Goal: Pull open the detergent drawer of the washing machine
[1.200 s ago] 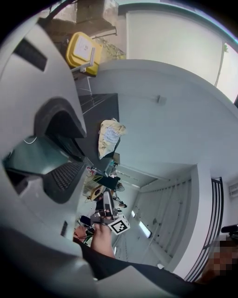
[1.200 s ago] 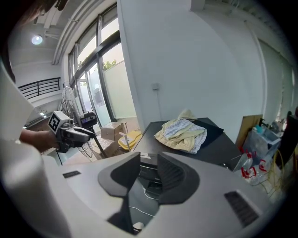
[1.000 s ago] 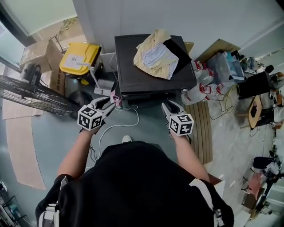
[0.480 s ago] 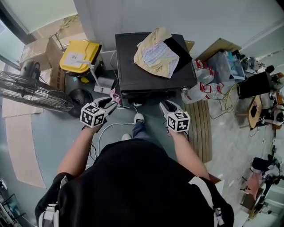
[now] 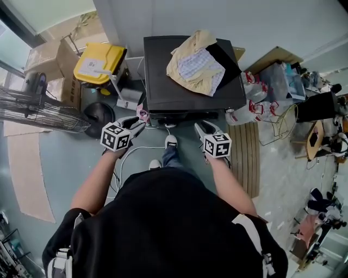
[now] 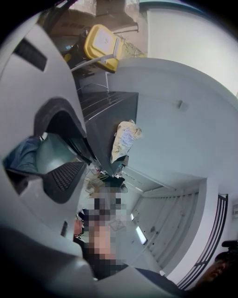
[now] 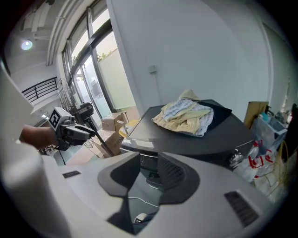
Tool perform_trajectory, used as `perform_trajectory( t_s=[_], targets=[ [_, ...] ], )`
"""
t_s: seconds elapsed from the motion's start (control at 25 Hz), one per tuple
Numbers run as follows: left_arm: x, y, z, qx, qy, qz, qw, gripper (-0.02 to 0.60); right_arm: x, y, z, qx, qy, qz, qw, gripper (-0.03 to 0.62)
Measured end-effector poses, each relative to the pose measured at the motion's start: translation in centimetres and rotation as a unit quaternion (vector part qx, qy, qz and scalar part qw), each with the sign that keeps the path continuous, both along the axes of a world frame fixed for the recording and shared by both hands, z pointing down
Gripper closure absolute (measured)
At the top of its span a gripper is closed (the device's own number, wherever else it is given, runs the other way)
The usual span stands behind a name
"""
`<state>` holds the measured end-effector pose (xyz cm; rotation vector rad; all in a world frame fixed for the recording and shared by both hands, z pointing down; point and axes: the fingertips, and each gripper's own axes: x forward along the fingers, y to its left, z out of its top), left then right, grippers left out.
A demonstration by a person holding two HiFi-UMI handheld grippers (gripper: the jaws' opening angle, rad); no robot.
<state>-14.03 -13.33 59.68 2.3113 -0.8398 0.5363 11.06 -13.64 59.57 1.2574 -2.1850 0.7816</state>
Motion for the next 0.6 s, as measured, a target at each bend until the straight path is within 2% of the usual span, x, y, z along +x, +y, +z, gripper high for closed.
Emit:
perform_trajectory(
  t_s=[0.6],
  targets=[
    [1.0, -2.2, 5.3, -0.039, -0.028, -0.001, 0.9988, 0.414, -0.6, -3.0, 5.0, -0.031, 0.006, -0.042, 0.999, 0.470]
  ],
)
